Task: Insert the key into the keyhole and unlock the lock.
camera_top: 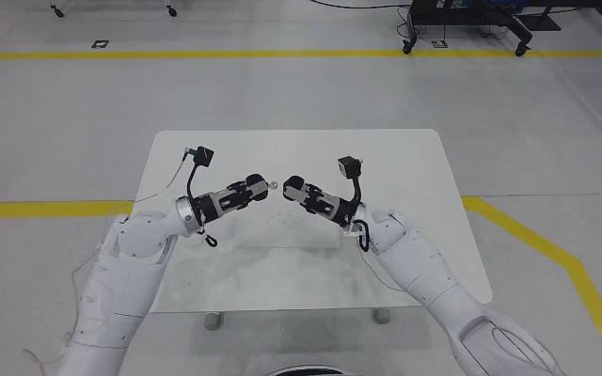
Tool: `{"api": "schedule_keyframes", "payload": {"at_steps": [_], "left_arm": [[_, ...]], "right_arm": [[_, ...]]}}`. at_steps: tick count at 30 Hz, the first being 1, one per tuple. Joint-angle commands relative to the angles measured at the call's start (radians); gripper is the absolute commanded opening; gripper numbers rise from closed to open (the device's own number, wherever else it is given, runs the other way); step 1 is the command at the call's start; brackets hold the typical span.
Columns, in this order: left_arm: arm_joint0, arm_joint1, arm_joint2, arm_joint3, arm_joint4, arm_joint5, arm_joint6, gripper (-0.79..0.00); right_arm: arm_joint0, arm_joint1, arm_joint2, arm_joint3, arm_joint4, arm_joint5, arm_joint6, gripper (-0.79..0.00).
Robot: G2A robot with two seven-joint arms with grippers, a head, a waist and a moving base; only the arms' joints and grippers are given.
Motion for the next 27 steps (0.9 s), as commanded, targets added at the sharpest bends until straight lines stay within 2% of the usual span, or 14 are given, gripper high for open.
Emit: {"api": "schedule_keyframes", "payload": {"at_steps": [1,9,20,23,27], "left_arm": [[-0.011,0.005,-0.001,-0.008,0.021,0.009,-0.051,-0.785],[-0.029,0.009,0.032,-0.023,0.048,0.037,-0.074,-0.785],[-0.036,0.013,0.059,-0.017,0.057,0.049,-0.058,-0.785],[-0.034,0.014,0.063,-0.024,0.061,0.051,-0.053,-0.785],[-0.033,0.015,0.069,-0.029,0.062,0.053,-0.04,-0.785]], "right_arm": [[0.011,0.003,-0.01,0.014,0.056,0.0,0.077,-0.573],[0.046,0.0,-0.036,0.058,0.166,0.0,0.184,-0.57],[0.06,-0.004,-0.052,0.083,0.209,0.0,0.238,-0.603],[0.064,-0.006,-0.06,0.086,0.219,0.001,0.253,-0.631],[0.069,-0.008,-0.068,0.09,0.238,0.0,0.271,-0.705]]}}
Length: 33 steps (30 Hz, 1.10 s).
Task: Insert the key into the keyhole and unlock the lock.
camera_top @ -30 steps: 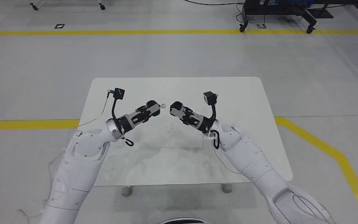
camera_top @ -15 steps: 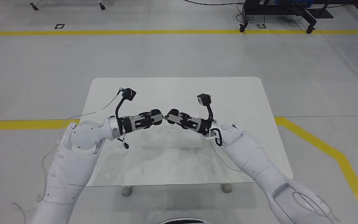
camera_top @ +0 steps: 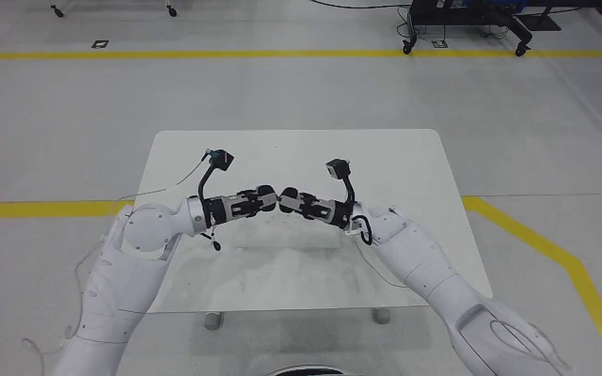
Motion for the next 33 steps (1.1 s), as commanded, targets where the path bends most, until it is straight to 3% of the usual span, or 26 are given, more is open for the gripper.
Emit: {"api": "schedule_keyframes", "payload": {"at_steps": [1,2,6,7,8,9,13,18,23,27,30,33], "left_arm": [[0.001,0.0,0.003,-0.001,-0.002,0.0,0.008,-0.785],[0.001,0.001,0.004,-0.001,0.003,0.001,0.012,-0.785],[0.0,0.002,0.01,0.002,0.01,0.007,0.022,-0.785],[-0.001,0.003,0.01,0.004,0.008,0.009,0.023,-0.739],[-0.002,0.003,0.008,0.007,0.003,0.01,0.024,-0.339],[-0.002,0.004,0.006,0.009,0.001,0.013,0.025,0.0],[0.002,0.011,-0.028,0.011,0.001,0.017,0.041,0.0],[0.051,0.03,-0.127,-0.025,0.024,0.018,0.058,0.0],[0.178,0.055,-0.263,-0.146,0.094,0.021,0.051,0.0],[0.291,0.075,-0.368,-0.239,0.097,0.012,-0.05,0.0],[0.359,0.087,-0.426,-0.302,0.281,0.058,-0.068,0.0],[0.404,0.091,-0.402,-0.35,0.564,0.156,-0.02,0.0]], "right_arm": [[0.002,-0.001,-0.003,0.001,0.01,-0.001,0.009,-0.751],[0.003,-0.001,-0.003,0.002,0.015,-0.001,0.013,-0.785],[0.004,0.0,-0.003,0.001,0.03,-0.001,0.028,-0.785],[0.004,0.0,-0.002,0.001,0.032,-0.001,0.03,-0.785],[0.004,0.0,0.0,-0.001,0.034,-0.001,0.032,-0.785],[0.004,0.001,0.002,-0.001,0.034,-0.001,0.032,-0.785],[-0.001,0.004,0.018,-0.005,0.031,-0.001,0.022,-0.785],[-0.009,0.011,0.056,-0.002,-0.011,-0.001,-0.027,-0.785],[-0.009,0.015,0.082,0.015,-0.082,-0.001,-0.085,-0.785],[-0.009,0.015,0.082,0.015,-0.082,-0.001,-0.085,-0.785],[-0.009,0.015,0.082,0.015,-0.082,-0.001,-0.085,-0.785],[-0.009,0.015,0.082,0.015,-0.082,-0.001,-0.085,-0.785]]}}
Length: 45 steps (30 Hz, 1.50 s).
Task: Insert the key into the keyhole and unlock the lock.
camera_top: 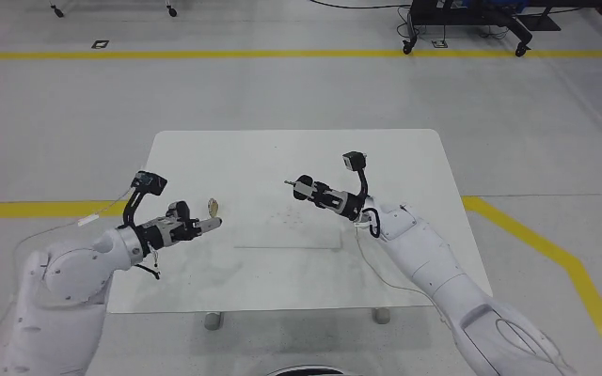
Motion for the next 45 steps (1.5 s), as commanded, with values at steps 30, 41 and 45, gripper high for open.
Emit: {"api": "schedule_keyframes", "payload": {"at_steps": [30,41,45], "left_arm": [[-0.324,-0.063,0.484,0.334,0.679,0.253,0.134,-0.486],[-0.371,-0.079,0.515,0.386,0.678,0.267,0.137,-0.597],[-0.38,-0.084,0.519,0.394,0.68,0.276,0.131,-0.631]], "right_arm": [[0.0,0.0,0.0,0.0,0.0,0.0,0.0,-0.785],[0.0,0.0,0.0,0.0,0.0,0.0,0.0,-0.785],[0.0,0.0,0.0,0.0,0.0,0.0,0.0,-0.785]]}}
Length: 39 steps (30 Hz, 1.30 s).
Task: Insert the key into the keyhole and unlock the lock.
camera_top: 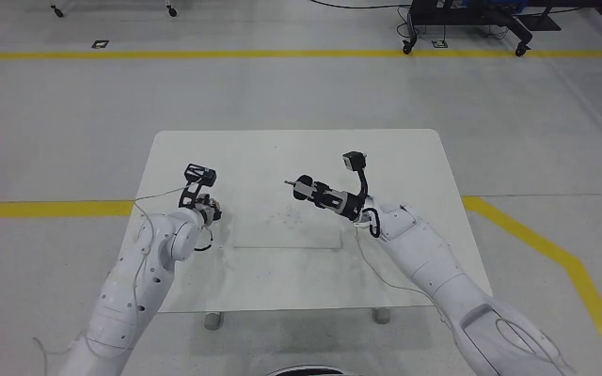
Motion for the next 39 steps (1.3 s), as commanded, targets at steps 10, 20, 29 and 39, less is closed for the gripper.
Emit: {"api": "schedule_keyframes", "payload": {"at_steps": [10,20,29,39], "left_arm": [[-0.033,-0.013,0.022,0.043,0.013,0.009,-0.022,-0.785],[-0.064,-0.025,0.031,0.089,0.006,0.014,0.008,-0.785],[-0.038,-0.028,-0.055,0.063,-0.136,0.009,0.13,-0.785],[-0.025,-0.01,-0.281,0.107,-0.849,-0.36,-0.032,-0.785]], "right_arm": [[0.0,0.0,0.0,0.0,0.0,0.0,0.0,-0.785],[0.0,0.0,0.0,0.0,0.0,0.0,0.0,-0.785],[0.0,0.0,0.0,0.0,0.0,0.0,0.0,-0.785],[0.0,0.0,0.0,0.0,0.0,0.0,0.0,-0.785]]}}
